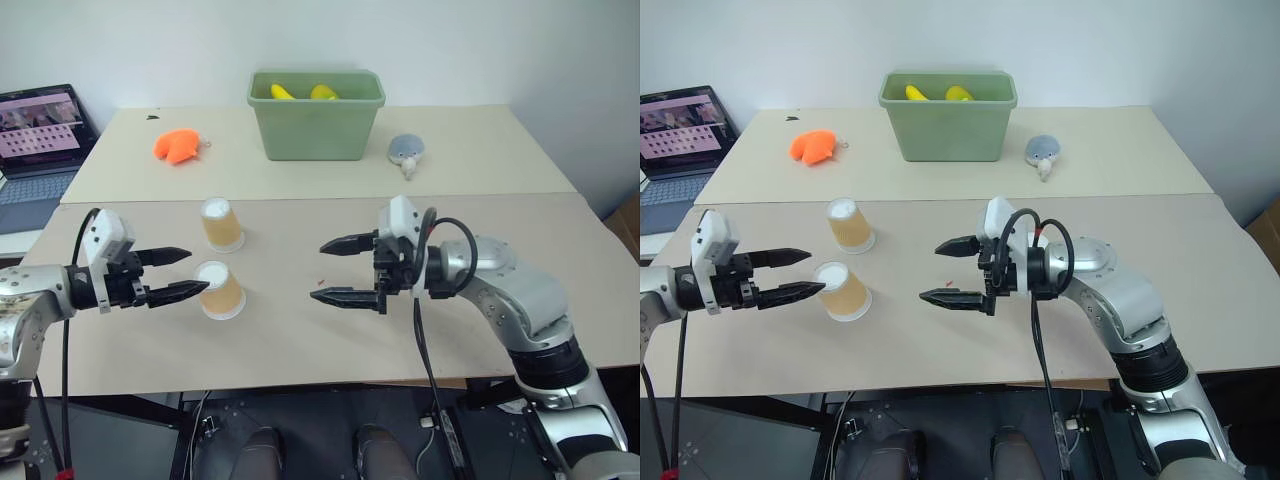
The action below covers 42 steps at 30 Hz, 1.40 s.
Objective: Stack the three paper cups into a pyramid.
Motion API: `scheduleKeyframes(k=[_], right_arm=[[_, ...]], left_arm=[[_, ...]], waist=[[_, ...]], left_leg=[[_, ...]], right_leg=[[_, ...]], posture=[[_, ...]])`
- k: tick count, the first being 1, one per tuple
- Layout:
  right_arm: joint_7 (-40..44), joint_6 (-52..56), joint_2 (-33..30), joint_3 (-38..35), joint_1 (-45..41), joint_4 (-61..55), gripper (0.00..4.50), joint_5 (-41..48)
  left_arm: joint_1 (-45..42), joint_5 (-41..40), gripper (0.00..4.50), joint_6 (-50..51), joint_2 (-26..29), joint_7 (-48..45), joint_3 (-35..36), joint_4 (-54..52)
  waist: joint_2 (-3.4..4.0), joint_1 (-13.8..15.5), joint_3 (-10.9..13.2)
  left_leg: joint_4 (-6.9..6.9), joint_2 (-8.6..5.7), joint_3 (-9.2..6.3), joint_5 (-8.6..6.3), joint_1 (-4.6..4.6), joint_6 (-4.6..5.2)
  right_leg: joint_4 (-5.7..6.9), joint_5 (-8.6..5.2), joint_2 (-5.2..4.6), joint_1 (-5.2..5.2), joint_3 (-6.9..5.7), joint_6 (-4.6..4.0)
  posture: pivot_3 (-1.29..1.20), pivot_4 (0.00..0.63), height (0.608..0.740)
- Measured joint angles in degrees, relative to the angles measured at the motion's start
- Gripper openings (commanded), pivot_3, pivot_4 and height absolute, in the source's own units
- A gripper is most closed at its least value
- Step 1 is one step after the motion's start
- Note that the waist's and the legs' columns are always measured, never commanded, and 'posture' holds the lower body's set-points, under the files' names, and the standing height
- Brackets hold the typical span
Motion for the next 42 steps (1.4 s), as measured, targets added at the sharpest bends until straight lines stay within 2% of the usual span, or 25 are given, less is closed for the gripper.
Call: scheduleKeyframes(k=[22, 26, 27, 28, 37, 42], right_arm=[[-2.44, 0.01, 0.11, -0.64, 1.33, -0.8, 4.48, 0.1], [-2.49, 0.01, 0.11, -0.66, 1.33, -0.8, 4.5, 0.1], [-2.49, 0.01, 0.11, -0.66, 1.33, -0.8, 4.5, 0.1], [-2.49, 0.01, 0.11, -0.67, 1.33, -0.8, 4.5, 0.09], [-2.61, 0.0, 0.12, -0.67, 1.33, -0.77, 4.5, 0.01], [-3.59, -0.37, 0.56, -0.85, 1.08, 0.33, 4.5, -1.01]], left_arm=[[-3.17, 5.71, 4.1, -8.34, -5.36, -0.67, -5.71, 6.01], [-3.5, 5.67, 3.12, -8.77, -5.36, -1.22, -5.71, 6.49], [-3.59, 5.64, 2.62, -8.8, -5.37, -1.33, -5.71, 6.6], [-3.64, 5.64, 2.45, -8.81, -5.39, -1.39, -5.71, 6.68], [-5.63, 5.65, 2.36, -8.87, -6.51, -1.2, -5.81, 6.78], [-13.17, 6.35, 2.36, -8.99, -12.22, -0.69, -9.35, 8.93]], waist=[[0.0, -0.03, 0.0], [0.0, 0.03, 0.0], [0.0, 0.03, 0.0], [0.0, 0.02, 0.0], [-0.01, 0.06, 0.0], [-0.03, 0.59, -0.02]], left_leg=[[0.14, -0.01, -0.02, 0.0, -0.02, 0.0], [0.16, -0.02, -0.02, 0.0, -0.03, 0.0], [0.16, -0.02, -0.02, 0.0, -0.02, 0.0], [0.16, -0.01, -0.02, 0.0, -0.02, 0.0], [0.2, -0.02, -0.02, 0.0, -0.03, 0.0], [0.34, -0.1, -0.03, 0.0, -0.05, 0.0]], right_leg=[[0.13, 0.0, 0.0, -0.01, 0.0, 0.0], [0.15, 0.0, 0.0, -0.01, 0.0, 0.0], [0.15, 0.0, 0.0, -0.01, 0.0, 0.0], [0.15, 0.0, 0.0, -0.01, 0.0, 0.0], [0.19, 0.0, 0.0, 0.0, 0.0, 0.0], [0.22, 0.0, -0.03, 0.06, -0.03, 0.0]], posture=[[0.0, 0.15, 0.732], [0.0, 0.15, 0.732], [0.0, 0.15, 0.732], [0.0, 0.15, 0.732], [0.0, 0.15, 0.732], [0.0, 0.15, 0.732]])
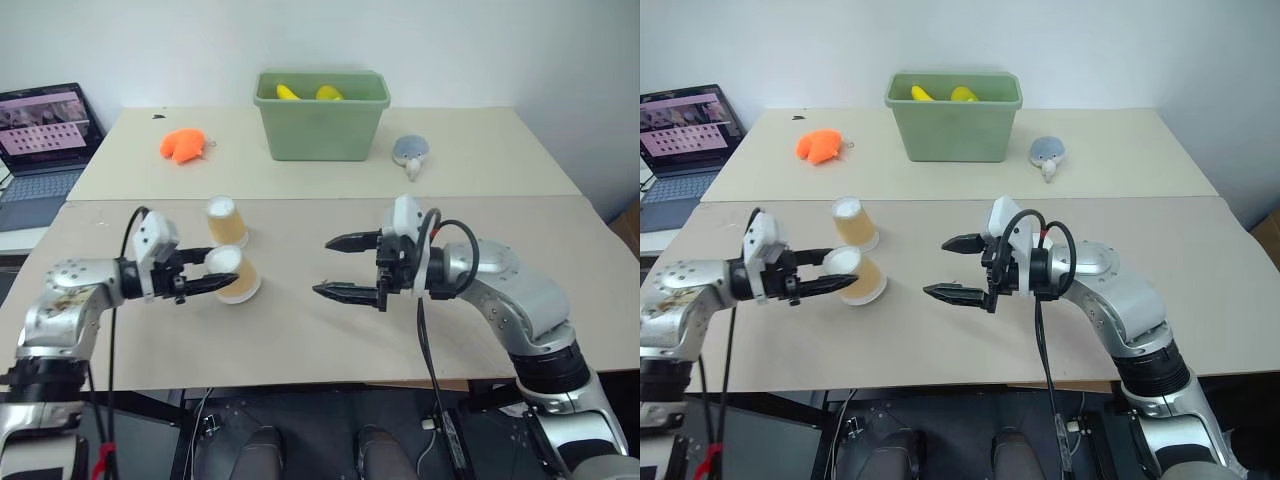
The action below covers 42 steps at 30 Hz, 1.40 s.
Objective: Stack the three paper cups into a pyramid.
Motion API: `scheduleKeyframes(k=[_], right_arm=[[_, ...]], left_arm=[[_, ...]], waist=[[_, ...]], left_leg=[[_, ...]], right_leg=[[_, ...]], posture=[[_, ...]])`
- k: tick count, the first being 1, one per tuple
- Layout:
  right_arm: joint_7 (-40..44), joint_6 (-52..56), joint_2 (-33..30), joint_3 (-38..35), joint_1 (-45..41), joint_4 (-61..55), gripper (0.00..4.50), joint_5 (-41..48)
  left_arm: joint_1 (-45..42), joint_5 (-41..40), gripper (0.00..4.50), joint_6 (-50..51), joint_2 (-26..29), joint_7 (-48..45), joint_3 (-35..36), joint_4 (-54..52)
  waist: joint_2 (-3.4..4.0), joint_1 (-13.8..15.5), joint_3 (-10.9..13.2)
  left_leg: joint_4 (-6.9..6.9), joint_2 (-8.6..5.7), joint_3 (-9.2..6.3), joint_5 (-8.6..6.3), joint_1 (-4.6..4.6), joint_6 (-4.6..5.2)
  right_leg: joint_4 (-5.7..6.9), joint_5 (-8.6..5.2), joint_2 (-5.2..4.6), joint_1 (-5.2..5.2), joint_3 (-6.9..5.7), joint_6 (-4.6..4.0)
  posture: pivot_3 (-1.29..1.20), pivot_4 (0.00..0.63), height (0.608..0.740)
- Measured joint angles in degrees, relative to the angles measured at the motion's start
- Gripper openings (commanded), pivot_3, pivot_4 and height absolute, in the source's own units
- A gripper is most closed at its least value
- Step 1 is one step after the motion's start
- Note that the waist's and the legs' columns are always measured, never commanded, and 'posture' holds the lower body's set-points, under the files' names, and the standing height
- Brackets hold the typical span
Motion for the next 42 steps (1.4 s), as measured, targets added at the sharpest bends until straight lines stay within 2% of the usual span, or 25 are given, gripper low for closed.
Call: scheduleKeyframes(k=[5, 11, 18, 20, 21, 23, 25, 30, 34, 37, 39, 42], right_arm=[[-2.62, -0.71, 1.97, -1.4, -2.52, 2.11, 4.5, -1.01], [-6.35, -0.76, 3.19, -5.45, -4.76, 2.67, 4.5, -0.66], [-7.97, 0.38, 3.7, -5.73, -4.69, 0.26, 4.5, -0.55], [-8.41, 0.73, 3.9, -5.75, -4.68, -0.51, 4.5, -0.46], [-8.64, 0.78, 3.98, -5.75, -4.67, -0.75, 4.5, -0.35], [-8.87, 0.82, 4.11, -5.8, -4.46, -1.18, 4.5, 0.04], [-9.08, 0.82, 4.19, -5.8, -4.05, -1.18, 4.5, 0.33], [-9.11, 0.82, 5.13, -5.67, -3.96, -0.68, 4.5, 0.51], [-8.76, 0.79, 5.75, -5.3, -3.96, 0.63, 4.5, 0.47], [-8.43, 0.74, 6.1, -4.77, -3.85, 1.74, 4.5, 0.45], [-8.14, 0.7, 6.23, -4.69, -3.83, 1.84, 4.5, 0.47], [-7.81, 0.67, 6.73, -4.67, -4.08, 2.29, 4.5, 0.59]], left_arm=[[-8.08, 2.31, 2.36, -2.17, -8.86, -0.76, -6.92, 4.07], [-15.14, 7.31, 2.36, -9.9, -20.19, -1.23, -12.83, 18.71], [-18.91, 10.43, 2.36, -16.75, -24.37, -1.01, -13.24, 27.17], [-18.96, 10.64, 3.33, -18.33, -24.65, -1.16, -13.21, 28.07], [-18.95, 10.74, 3.56, -18.35, -24.65, -1.14, -13.19, 28.4], [-18.4, 11.72, 4.32, -18.06, -24.4, -1.14, -13.3, 28.91], [-17.22, 11.93, 4.43, -17.8, -23.98, -1.09, -13.29, 28.29], [-15.06, 10.35, 4.43, -12.36, -20.15, -0.82, -12.0, 16.93], [-11.63, 6.27, 4.43, -3.11, -14.42, 2.29, -7.13, 1.34], [-6.65, 0.6, 4.43, 7.06, -12.19, 9.3, -0.23, -12.14], [-2.28, -2.23, 4.43, 11.64, -13.65, 15.74, 3.87, -20.24], [7.9, -2.13, 4.43, 16.04, -23.86, 32.15, 6.73, -31.49]], waist=[[-0.02, 0.04, -0.02], [-0.04, -0.45, -0.03], [-0.03, -0.29, -0.05], [-0.03, -0.17, -0.06], [-0.04, -0.18, -0.07], [-0.04, -0.33, -0.07], [-0.04, -0.5, -0.07], [-0.03, -0.8, -0.06], [-0.03, -0.83, -0.06], [-0.02, -0.77, -0.06], [-0.02, -0.64, -0.06], [-0.05, -0.16, -0.06]], left_leg=[[0.03, 0.0, -0.02, 0.0, -0.08, 0.0], [0.05, 0.01, -0.03, 0.01, -0.1, 0.02], [0.07, -0.04, -0.04, 0.01, -0.05, 0.02], [0.1, -0.04, -0.04, 0.01, -0.03, 0.02], [0.11, -0.04, -0.04, 0.01, -0.02, 0.02], [0.1, -0.04, -0.05, 0.01, -0.03, 0.02], [0.07, -0.02, -0.07, 0.0, -0.08, 0.02], [0.08, 0.02, -0.13, 0.01, -0.24, 0.02], [0.07, 0.04, -0.12, 0.0, -0.21, 0.02], [0.07, 0.06, -0.13, 0.0, -0.2, 0.02], [0.07, 0.04, -0.13, 0.0, -0.16, 0.02], [0.12, -0.02, -0.11, 0.0, -0.11, 0.02]], right_leg=[[0.03, 0.0, 0.02, -0.05, -0.01, 0.0], [0.03, 0.0, 0.04, -0.09, -0.01, 0.0], [0.04, 0.0, 0.0, 0.0, -0.01, 0.0], [0.04, 0.0, -0.01, 0.04, -0.02, 0.0], [0.05, 0.0, 0.0, 0.04, -0.02, 0.01], [0.05, 0.0, 0.0, 0.02, -0.02, 0.01], [0.05, 0.0, 0.03, -0.05, -0.02, 0.01], [0.12, 0.0, 0.06, -0.17, -0.03, 0.0], [0.1, 0.0, 0.06, -0.16, -0.03, 0.01], [0.1, 0.0, 0.05, -0.16, -0.04, 0.01], [0.1, 0.0, 0.0, -0.07, -0.03, 0.01], [0.06, 0.0, -0.08, 0.01, -0.01, 0.01]], posture=[[0.0, 0.15, 0.732], [0.0, 0.15, 0.732], [0.0, 0.15, 0.732], [0.0, 0.15, 0.732], [0.0, 0.15, 0.732], [0.0, 0.15, 0.732], [0.0, 0.15, 0.732], [0.0, 0.15, 0.732], [0.0, 0.15, 0.732], [0.0, 0.15, 0.732], [0.0, 0.15, 0.732], [0.0, 0.15, 0.732]])
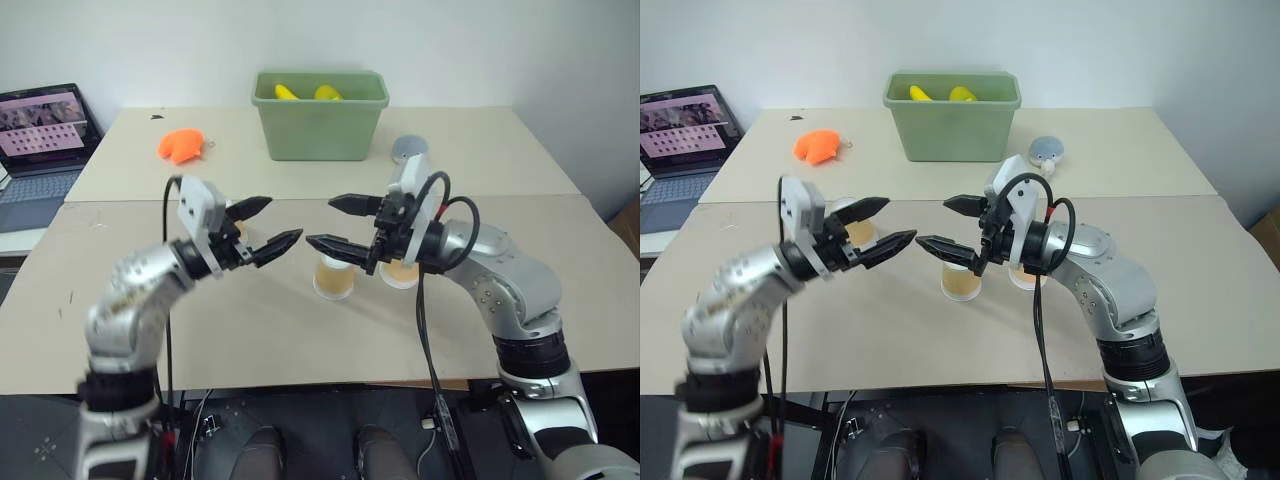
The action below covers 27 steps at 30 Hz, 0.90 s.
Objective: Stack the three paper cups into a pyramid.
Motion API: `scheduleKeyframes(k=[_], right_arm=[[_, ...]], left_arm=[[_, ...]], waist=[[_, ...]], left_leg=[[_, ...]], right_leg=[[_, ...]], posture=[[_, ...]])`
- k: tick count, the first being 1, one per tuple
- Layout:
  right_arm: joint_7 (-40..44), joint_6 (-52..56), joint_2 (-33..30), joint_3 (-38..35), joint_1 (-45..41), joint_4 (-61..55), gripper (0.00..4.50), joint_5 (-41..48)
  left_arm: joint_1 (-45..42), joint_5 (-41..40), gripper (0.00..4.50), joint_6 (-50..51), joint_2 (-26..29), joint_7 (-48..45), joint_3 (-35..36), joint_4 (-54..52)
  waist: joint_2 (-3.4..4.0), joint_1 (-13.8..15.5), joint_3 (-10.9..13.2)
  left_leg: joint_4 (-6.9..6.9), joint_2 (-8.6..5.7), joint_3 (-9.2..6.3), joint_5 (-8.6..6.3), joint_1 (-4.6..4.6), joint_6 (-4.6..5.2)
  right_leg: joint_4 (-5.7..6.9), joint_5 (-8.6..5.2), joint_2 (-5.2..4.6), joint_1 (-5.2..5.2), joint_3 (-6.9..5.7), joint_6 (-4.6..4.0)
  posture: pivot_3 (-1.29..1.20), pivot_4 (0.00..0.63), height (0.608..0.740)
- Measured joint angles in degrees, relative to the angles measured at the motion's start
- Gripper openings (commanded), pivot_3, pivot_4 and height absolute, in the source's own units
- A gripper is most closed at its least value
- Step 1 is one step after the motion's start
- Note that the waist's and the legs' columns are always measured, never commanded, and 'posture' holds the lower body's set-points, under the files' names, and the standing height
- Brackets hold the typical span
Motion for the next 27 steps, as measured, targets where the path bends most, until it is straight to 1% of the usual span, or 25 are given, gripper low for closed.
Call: scheduleKeyframes(k=[1, 2, 4, 7, 8, 11, 19, 27], right_arm=[[0.15, 0.0, 0.36, 0.07, -0.12, 0.24, 4.5, 0.02], [0.33, -0.01, 0.51, 0.14, -0.25, 0.61, 4.5, 0.02], [0.69, -0.04, 0.53, 0.17, -0.43, 1.26, 4.5, 0.0], [1.36, -0.06, 0.9, 0.38, -0.82, 2.43, 4.5, -0.06], [1.45, -0.06, 1.15, 0.62, -0.97, 2.62, 4.5, -0.06], [1.47, -0.06, 1.74, 0.86, -1.48, 2.83, 4.5, -0.06], [1.25, -0.06, 1.69, 0.84, -1.67, 2.8, 4.5, -0.09], [0.0, -0.06, 1.35, 0.77, -0.32, 1.86, 4.5, -0.1]], left_arm=[[2.74, 2.31, 4.43, 0.34, -2.65, 5.4, -0.6, -1.46], [5.56, 6.56, 4.43, 0.1, -5.36, 12.48, -1.12, -2.22], [8.18, 13.74, 4.43, -1.62, -8.13, 22.26, -1.75, -2.28], [9.36, 20.89, 4.43, -4.88, -11.66, 32.26, -3.13, 0.08], [9.24, 22.05, 4.43, -5.92, -12.19, 33.72, -3.65, 1.49], [7.25, 22.97, 4.43, -9.96, -12.44, 34.82, -4.2, 8.07], [-1.01, 23.84, 4.43, -20.13, -7.57, 32.19, -4.24, 23.08], [-7.35, 23.69, 4.43, -24.69, -5.33, 30.56, -3.54, 33.78]], waist=[[-0.01, 0.11, -0.01], [-0.01, 0.22, -0.01], [-0.02, 0.37, -0.02], [-0.02, 0.7, -0.02], [-0.02, 0.78, -0.02], [-0.02, 1.07, -0.02], [-0.02, 1.06, -0.02], [-0.03, 1.16, -0.02]], left_leg=[[0.03, 0.0, 0.0, 0.0, -0.01, 0.0], [0.04, -0.02, 0.01, 0.0, 0.04, 0.0], [0.02, -0.01, 0.01, 0.0, 0.13, 0.0], [-0.01, -0.02, 0.03, 0.0, 0.11, -0.01], [-0.03, -0.02, 0.04, 0.0, 0.1, -0.01], [-0.03, -0.04, 0.05, 0.0, 0.05, -0.01], [-0.06, -0.04, 0.07, 0.0, 0.05, -0.01], [-0.05, -0.06, 0.06, 0.0, 0.05, -0.01]], right_leg=[[-0.02, 0.0, 0.01, -0.02, 0.0, 0.0], [0.03, 0.01, 0.02, -0.02, 0.01, 0.0], [0.05, 0.01, 0.04, 0.01, 0.01, -0.01], [0.01, 0.01, 0.04, 0.0, 0.03, -0.01], [-0.01, 0.01, 0.03, -0.01, 0.03, -0.01], [-0.02, 0.01, 0.02, -0.06, 0.03, -0.01], [-0.03, 0.01, 0.02, -0.07, 0.03, -0.01], [-0.02, 0.01, 0.02, -0.06, 0.02, -0.01]], posture=[[0.0, 0.15, 0.732], [0.0, 0.15, 0.732], [0.0, 0.15, 0.732], [0.0, 0.15, 0.732], [0.0, 0.15, 0.732], [0.0, 0.15, 0.732], [0.0, 0.15, 0.732], [0.0, 0.15, 0.732]])
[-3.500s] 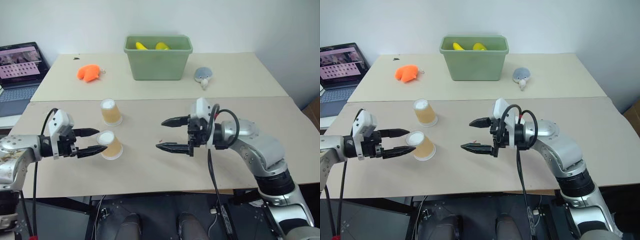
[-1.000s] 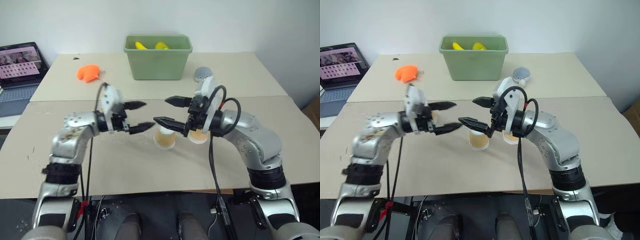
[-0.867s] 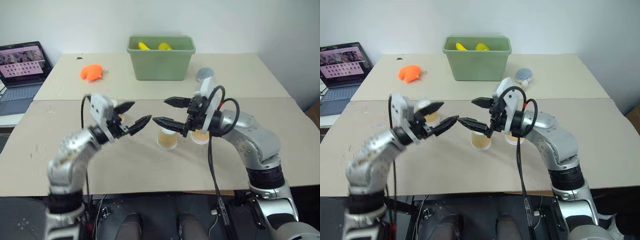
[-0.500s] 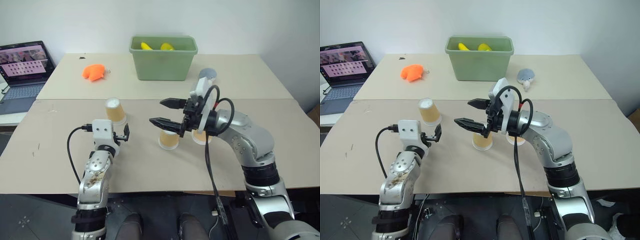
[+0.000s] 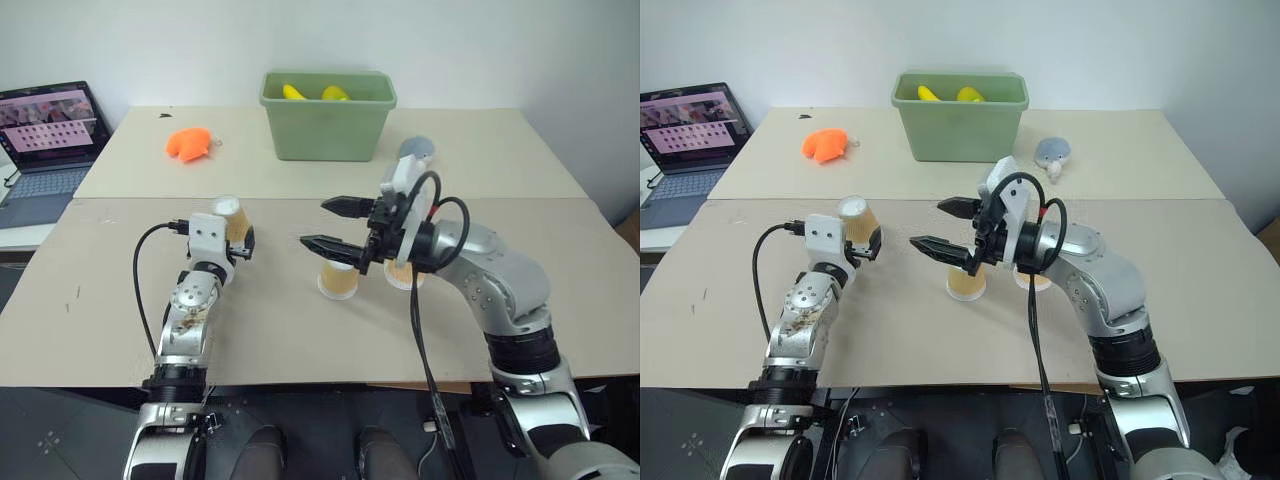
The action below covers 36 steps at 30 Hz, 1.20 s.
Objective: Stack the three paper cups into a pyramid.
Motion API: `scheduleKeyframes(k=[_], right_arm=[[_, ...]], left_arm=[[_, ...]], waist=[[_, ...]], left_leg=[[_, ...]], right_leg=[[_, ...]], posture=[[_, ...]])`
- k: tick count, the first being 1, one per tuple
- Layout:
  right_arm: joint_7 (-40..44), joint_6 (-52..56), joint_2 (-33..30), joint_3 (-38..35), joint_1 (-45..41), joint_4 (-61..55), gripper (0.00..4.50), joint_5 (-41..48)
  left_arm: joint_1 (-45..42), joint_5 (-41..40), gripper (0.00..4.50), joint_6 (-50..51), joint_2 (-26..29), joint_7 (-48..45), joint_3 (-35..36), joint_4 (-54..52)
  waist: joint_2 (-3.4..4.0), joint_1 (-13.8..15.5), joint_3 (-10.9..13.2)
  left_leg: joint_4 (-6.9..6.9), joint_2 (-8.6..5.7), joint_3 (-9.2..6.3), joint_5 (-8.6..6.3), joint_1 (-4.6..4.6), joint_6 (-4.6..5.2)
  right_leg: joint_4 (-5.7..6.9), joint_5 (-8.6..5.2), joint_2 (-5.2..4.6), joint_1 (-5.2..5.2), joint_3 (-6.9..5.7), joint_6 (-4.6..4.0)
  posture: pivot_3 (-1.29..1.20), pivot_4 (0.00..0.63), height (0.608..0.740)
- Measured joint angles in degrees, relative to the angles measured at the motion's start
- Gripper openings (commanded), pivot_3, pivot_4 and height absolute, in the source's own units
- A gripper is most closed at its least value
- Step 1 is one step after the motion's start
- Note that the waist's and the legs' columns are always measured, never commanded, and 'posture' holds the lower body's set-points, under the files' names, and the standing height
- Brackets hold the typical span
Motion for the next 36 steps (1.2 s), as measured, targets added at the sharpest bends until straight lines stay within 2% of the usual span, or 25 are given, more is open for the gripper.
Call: scheduleKeyframes(k=[10, 18, 36], right_arm=[[-0.3, 0.0, -0.23, -0.03, 0.13, -0.25, 4.5, 0.0], [-0.3, 0.0, -0.26, -0.02, 0.16, -0.26, 4.5, 0.01], [-0.47, 0.0, -0.16, 0.38, 0.57, -0.33, 4.5, -0.01]], left_arm=[[-10.49, -0.23, 4.43, -3.68, 0.62, -3.45, 0.06, 14.89], [-12.99, -0.54, 4.43, -6.76, 0.62, -5.78, -0.07, 22.44], [-16.76, -1.45, 4.43, -7.33, 1.49, -8.06, 0.05, 23.48]], waist=[[0.0, -0.07, 0.0], [0.0, -0.13, 0.0], [0.0, -0.22, 0.0]], left_leg=[[0.0, -0.01, 0.0, 0.0, -0.01, 0.0], [0.0, -0.01, -0.01, 0.0, -0.02, 0.0], [0.0, -0.01, -0.01, 0.0, -0.04, 0.0]], right_leg=[[-0.01, 0.0, 0.01, 0.0, -0.01, 0.0], [0.0, 0.0, 0.01, -0.02, -0.01, 0.0], [0.01, 0.0, 0.02, -0.03, -0.02, 0.0]], posture=[[0.0, 0.15, 0.732], [0.0, 0.15, 0.732], [0.0, 0.15, 0.732]])
